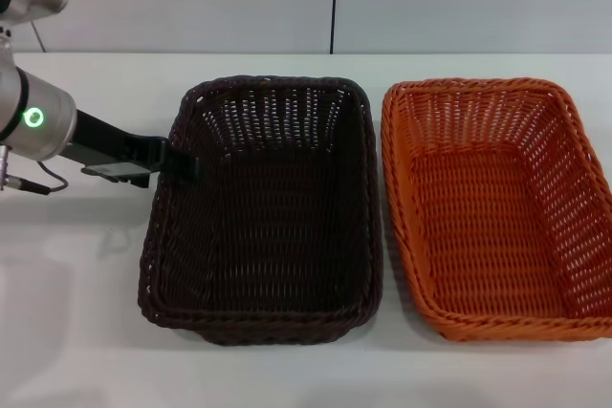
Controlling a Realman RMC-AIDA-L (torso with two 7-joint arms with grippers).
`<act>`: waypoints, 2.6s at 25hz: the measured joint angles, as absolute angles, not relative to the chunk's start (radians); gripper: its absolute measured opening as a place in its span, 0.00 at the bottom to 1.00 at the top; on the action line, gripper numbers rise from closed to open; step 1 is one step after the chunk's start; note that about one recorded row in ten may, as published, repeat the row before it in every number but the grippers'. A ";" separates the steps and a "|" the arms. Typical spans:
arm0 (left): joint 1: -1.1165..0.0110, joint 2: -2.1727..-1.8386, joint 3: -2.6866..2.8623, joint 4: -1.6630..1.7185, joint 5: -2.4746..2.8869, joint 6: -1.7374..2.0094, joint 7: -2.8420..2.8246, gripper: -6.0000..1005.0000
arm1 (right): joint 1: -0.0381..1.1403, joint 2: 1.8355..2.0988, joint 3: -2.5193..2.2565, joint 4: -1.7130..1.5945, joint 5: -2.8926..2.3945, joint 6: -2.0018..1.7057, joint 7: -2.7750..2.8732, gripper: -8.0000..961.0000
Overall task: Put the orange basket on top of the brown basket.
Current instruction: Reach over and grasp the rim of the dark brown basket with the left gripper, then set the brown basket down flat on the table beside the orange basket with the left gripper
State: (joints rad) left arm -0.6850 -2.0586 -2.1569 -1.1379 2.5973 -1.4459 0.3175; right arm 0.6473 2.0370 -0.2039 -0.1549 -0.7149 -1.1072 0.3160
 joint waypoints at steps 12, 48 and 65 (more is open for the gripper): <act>-0.690 -2.056 -2.144 -1.083 2.563 -1.438 0.328 0.86 | 0.646 2.037 -0.203 -0.155 -0.715 -1.106 0.316 0.74; -0.695 -2.040 -2.176 -1.100 2.518 -1.483 0.362 0.21 | 0.645 2.033 -0.195 -0.155 -0.715 -1.096 0.316 0.74; -0.702 -1.876 -2.332 -1.154 2.215 -1.626 0.552 0.21 | 0.647 2.031 -0.199 -0.155 -0.715 -1.091 0.316 0.74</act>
State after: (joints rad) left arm -0.7025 -1.8759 -2.3318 -1.1542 2.2150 -1.6257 0.5525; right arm 0.6474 2.0308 -0.1986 -0.1550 -0.7148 -1.0910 0.3159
